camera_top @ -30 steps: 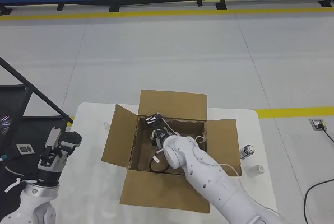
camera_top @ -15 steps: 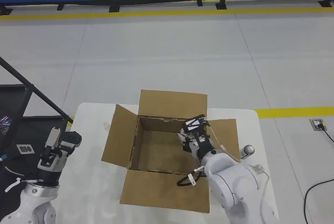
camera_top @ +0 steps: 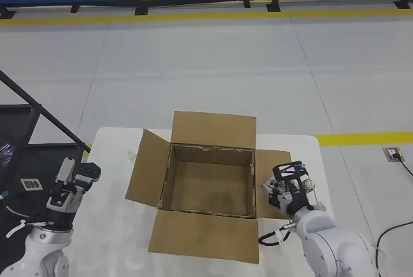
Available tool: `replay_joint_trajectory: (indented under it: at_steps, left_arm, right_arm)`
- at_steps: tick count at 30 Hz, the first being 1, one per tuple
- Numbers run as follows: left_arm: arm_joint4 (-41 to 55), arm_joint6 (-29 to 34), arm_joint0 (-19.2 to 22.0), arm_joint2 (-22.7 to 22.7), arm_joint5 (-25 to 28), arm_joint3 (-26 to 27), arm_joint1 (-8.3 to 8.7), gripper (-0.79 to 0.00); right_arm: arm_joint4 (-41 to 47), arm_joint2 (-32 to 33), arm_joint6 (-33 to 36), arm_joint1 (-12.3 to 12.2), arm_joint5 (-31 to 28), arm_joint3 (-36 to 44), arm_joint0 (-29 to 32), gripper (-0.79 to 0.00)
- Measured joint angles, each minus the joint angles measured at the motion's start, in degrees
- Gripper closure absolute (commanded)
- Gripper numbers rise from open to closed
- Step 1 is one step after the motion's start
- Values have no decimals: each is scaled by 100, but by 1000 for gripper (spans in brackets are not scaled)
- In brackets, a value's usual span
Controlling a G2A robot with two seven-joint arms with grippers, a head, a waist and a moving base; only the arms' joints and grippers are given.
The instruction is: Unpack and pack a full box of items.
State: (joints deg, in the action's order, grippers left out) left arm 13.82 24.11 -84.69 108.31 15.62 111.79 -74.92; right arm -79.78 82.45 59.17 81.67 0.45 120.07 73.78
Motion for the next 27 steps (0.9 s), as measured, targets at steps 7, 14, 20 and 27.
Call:
replay_joint_trajectory:
  at_steps: [7,14,20,27]
  left_arm:
    - [0,0,0,0,0,0,0,-785]
    - [0,0,0,0,0,0,0,-785]
    - [0,0,0,0,0,0,0,-785]
    - [0,0,0,0,0,0,0,-785]
  right_arm:
    - [124,330,376,-62,-122,121,377,0]
    - [208,547,304,-112,-208,242,791,0]
    - [217,842,-221,-125,221,242,1122,0]
    - [288,1052,-648,-162,135,7,1319,0]
